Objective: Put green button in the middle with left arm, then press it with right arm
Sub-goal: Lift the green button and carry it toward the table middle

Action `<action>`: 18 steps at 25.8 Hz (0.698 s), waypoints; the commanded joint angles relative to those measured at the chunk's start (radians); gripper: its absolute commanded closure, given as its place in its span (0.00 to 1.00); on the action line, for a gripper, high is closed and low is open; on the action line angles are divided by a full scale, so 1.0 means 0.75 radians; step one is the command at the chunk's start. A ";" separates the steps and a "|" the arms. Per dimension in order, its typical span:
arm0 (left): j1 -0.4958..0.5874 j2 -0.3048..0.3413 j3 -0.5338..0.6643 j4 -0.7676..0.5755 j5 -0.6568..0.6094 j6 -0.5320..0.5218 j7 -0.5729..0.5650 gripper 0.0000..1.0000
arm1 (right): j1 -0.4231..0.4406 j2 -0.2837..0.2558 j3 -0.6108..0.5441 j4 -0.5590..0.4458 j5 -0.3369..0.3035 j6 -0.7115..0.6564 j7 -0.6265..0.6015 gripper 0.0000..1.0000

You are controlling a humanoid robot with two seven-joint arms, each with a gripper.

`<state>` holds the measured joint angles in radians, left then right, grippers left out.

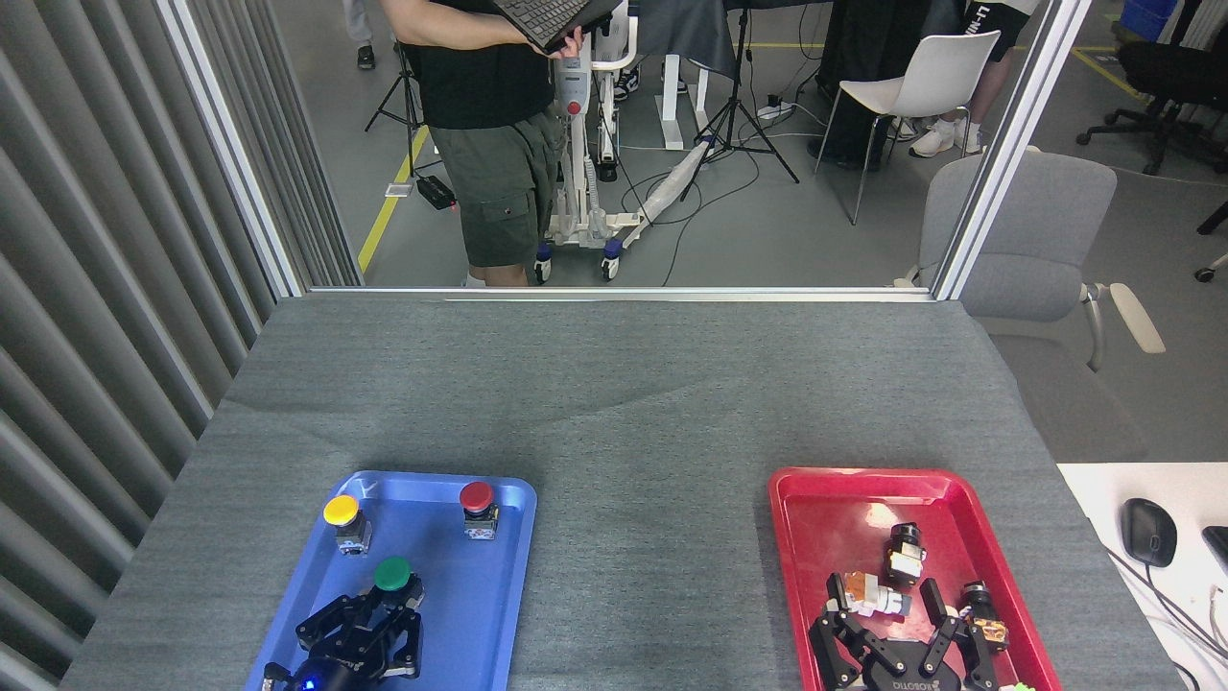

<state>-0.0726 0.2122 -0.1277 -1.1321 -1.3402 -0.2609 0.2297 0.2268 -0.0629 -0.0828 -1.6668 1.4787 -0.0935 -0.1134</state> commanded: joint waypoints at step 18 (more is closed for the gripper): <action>-0.382 -0.246 -0.384 0.098 -0.152 -0.180 0.003 1.00 | 0.000 0.023 0.000 0.003 0.025 0.000 0.000 0.00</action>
<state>-0.2925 0.1061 -0.3669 -1.1631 -1.3945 -0.3981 0.2398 0.2270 -0.0472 -0.0829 -1.6644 1.4917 -0.0933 -0.1133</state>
